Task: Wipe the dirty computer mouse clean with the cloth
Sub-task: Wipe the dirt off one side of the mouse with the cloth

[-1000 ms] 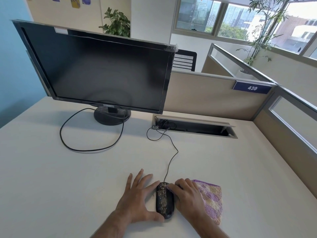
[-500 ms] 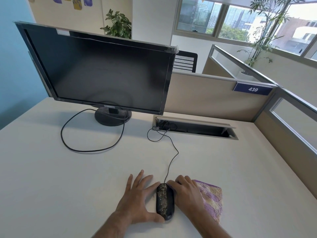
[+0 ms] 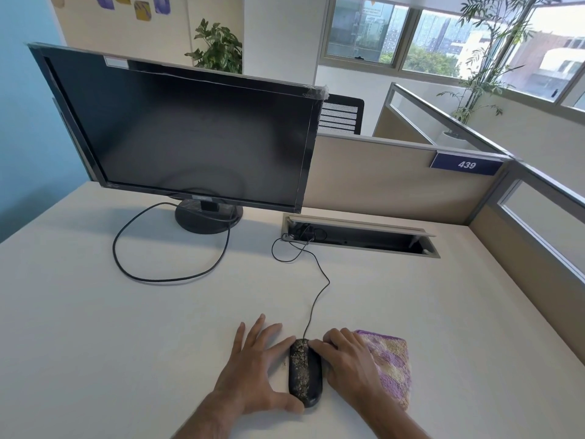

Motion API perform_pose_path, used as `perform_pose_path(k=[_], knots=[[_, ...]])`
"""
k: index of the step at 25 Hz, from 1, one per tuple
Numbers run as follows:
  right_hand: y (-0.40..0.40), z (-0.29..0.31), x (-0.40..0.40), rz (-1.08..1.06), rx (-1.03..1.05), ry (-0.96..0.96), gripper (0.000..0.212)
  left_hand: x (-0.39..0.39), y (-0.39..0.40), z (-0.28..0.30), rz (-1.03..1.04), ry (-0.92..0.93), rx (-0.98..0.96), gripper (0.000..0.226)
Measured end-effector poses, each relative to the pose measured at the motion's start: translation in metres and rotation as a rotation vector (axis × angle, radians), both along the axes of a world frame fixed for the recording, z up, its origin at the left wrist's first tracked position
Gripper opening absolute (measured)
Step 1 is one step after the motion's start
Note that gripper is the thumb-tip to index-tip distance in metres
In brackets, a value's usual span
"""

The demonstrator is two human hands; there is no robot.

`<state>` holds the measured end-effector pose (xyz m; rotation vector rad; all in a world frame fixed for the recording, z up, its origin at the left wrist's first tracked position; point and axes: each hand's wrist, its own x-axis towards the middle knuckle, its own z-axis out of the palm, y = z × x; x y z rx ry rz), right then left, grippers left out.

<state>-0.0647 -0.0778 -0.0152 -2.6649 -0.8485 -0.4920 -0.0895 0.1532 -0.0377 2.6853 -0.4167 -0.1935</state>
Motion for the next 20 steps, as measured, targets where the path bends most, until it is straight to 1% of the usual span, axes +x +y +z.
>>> perform_pose_path(k=[7, 11, 12, 16, 20], knots=[[-0.003, 0.001, -0.008, 0.053, 0.016, -0.049, 0.023, 0.001, 0.0, -0.002, 0.001, -0.002, -0.008, 0.128], [-0.007, 0.001, -0.02, 0.066, 0.031, -0.109, 0.02, 0.001, 0.001, -0.002, 0.003, -0.002, -0.032, 0.13], [-0.007, 0.0, -0.025, 0.067, 0.047, -0.124, 0.021, 0.001, 0.001, -0.002, 0.006, -0.002, -0.039, 0.131], [-0.013, -0.008, -0.041, 0.104, 0.115, -0.161, 0.036, 0.0, 0.001, -0.001, 0.002, -0.008, -0.028, 0.133], [-0.022, -0.015, -0.055, 0.174, 0.104, -0.167, 0.032, 0.0, 0.0, -0.002, 0.004, -0.009, -0.052, 0.133]])
